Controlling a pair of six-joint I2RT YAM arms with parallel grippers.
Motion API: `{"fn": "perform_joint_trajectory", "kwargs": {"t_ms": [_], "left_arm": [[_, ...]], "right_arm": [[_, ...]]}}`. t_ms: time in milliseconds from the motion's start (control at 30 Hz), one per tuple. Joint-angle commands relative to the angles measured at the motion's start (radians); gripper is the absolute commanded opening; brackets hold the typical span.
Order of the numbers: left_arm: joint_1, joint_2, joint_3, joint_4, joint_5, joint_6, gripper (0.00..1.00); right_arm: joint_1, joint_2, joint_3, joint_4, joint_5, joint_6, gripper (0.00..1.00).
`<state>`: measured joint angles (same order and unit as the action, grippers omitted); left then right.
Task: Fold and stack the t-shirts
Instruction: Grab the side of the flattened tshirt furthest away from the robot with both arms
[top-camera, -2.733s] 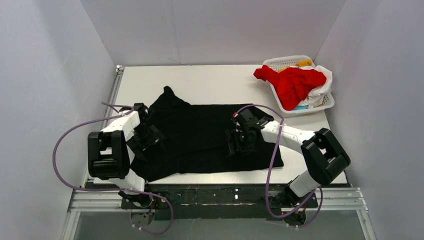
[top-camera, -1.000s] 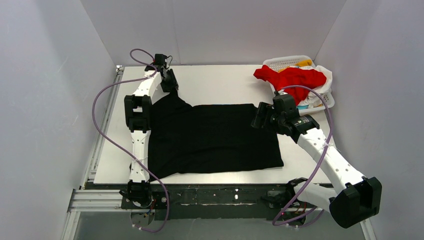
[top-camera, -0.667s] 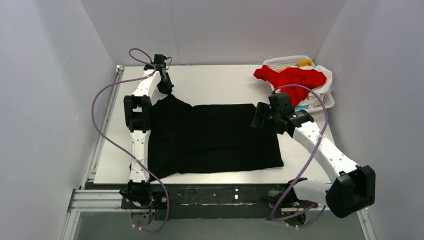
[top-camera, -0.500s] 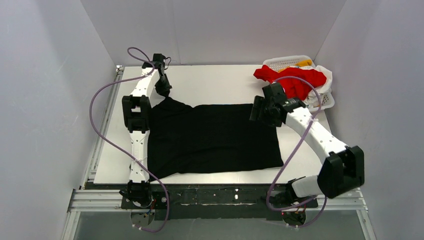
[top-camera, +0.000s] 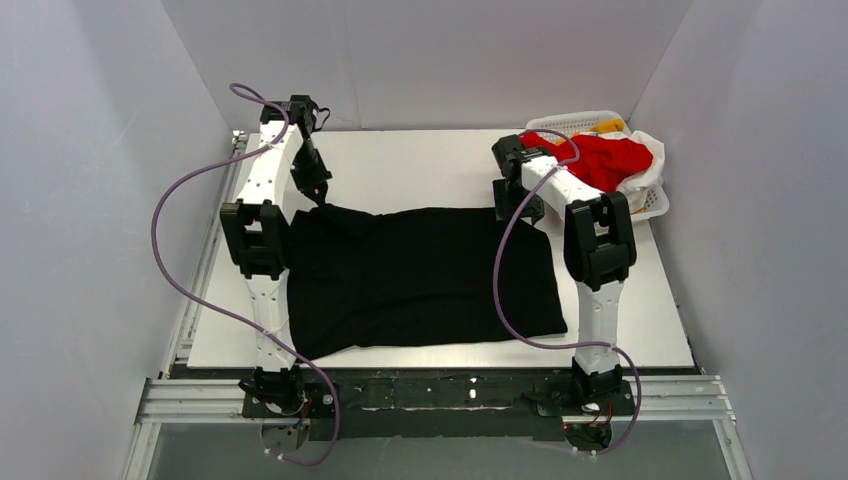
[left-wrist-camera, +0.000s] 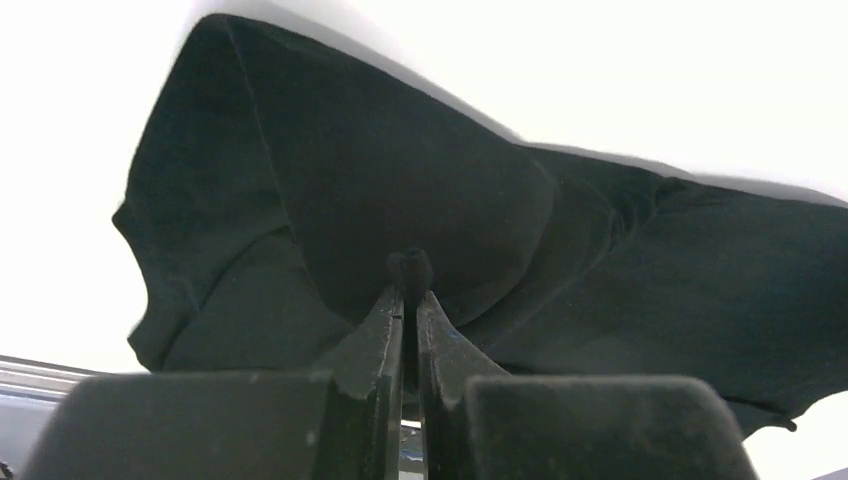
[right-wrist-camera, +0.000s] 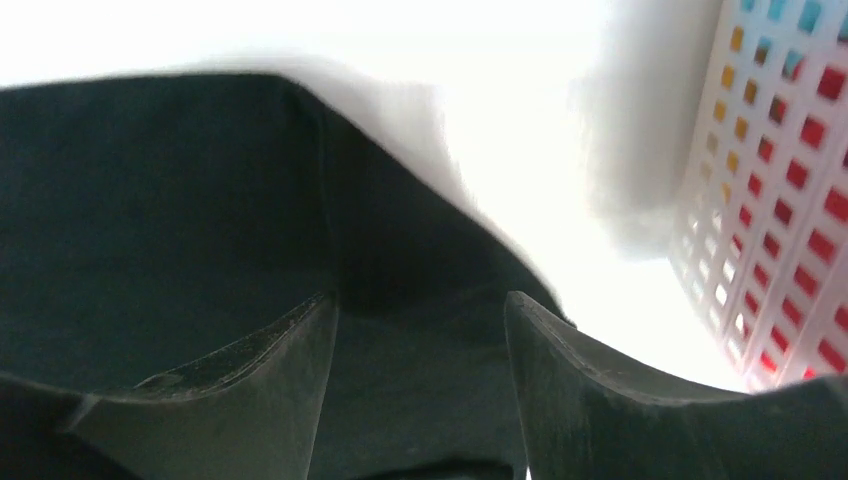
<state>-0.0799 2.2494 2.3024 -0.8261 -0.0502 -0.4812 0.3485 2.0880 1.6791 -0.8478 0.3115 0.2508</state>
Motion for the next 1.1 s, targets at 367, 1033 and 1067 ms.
{"fn": "perform_joint_trajectory", "kwargs": {"t_ms": [367, 1033, 1067], "left_arm": [[0.004, -0.151, -0.164, -0.140, 0.050, -0.057, 0.00], [-0.008, -0.500, -0.577, -0.143, 0.073, -0.218, 0.00], [-0.009, -0.542, -0.641, -0.136, 0.072, -0.226, 0.00]], "right_arm": [[-0.023, 0.131, 0.132, -0.002, 0.038, -0.086, 0.60], [0.012, -0.157, -0.124, 0.097, -0.039, -0.425, 0.01], [0.013, -0.185, -0.153, 0.114, -0.061, -0.467, 0.01]]}}
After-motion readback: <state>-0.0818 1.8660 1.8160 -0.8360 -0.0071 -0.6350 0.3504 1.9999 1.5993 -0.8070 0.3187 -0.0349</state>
